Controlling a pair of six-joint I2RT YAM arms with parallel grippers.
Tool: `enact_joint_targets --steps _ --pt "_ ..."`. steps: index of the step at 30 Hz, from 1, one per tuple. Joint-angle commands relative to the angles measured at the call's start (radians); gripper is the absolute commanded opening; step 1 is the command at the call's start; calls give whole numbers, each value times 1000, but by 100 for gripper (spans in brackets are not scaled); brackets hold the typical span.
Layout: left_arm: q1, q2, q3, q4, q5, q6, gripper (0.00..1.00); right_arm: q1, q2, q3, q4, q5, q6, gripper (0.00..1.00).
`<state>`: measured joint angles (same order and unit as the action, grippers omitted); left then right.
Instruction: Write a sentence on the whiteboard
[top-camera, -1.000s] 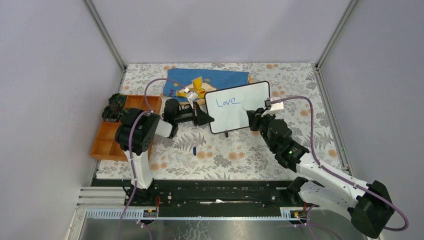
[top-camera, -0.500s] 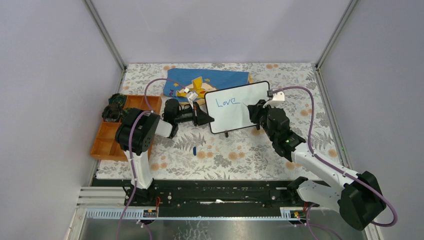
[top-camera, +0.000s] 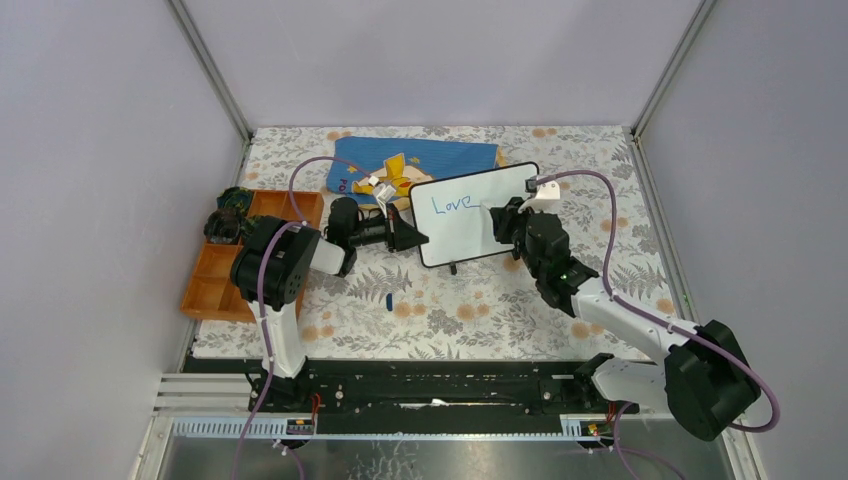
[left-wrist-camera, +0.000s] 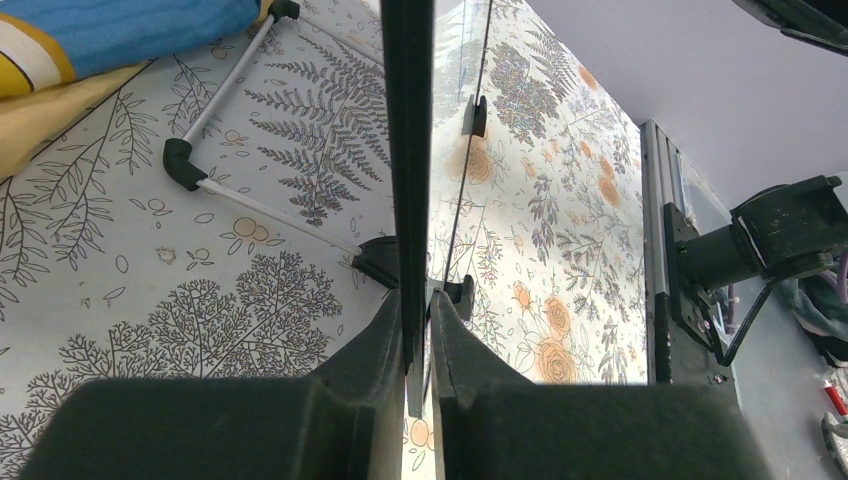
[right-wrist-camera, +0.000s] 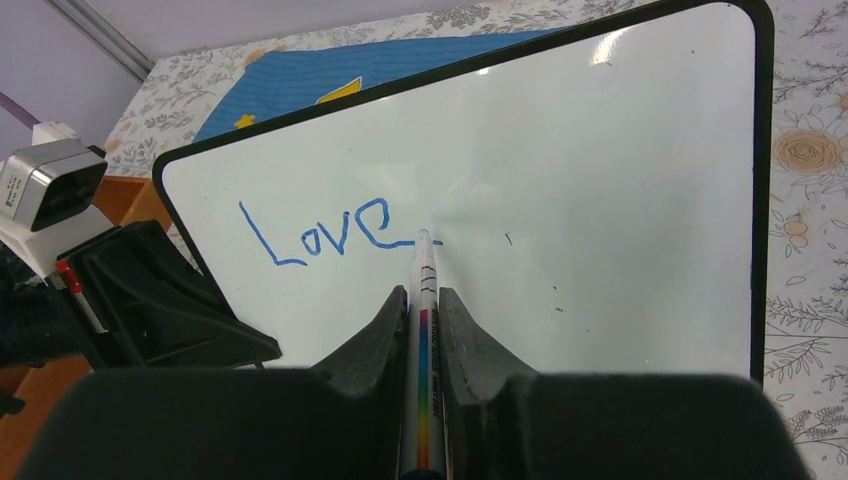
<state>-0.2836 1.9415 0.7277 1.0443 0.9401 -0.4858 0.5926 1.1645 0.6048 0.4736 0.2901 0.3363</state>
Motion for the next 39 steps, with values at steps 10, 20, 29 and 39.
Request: enact_joint_targets --steps 10,20,29,39 --pt "-27 39 -11 -141 -32 67 0 -2 24 33 172 108 -53 0" --pt "-28 35 -11 -150 -32 72 0 -2 18 38 174 67 -68 0" --pt "-32 32 -11 -154 -34 76 0 -3 14 29 197 108 -77 0" --pt "-35 29 -10 -165 -34 84 0 -3 63 84 182 104 -83 0"
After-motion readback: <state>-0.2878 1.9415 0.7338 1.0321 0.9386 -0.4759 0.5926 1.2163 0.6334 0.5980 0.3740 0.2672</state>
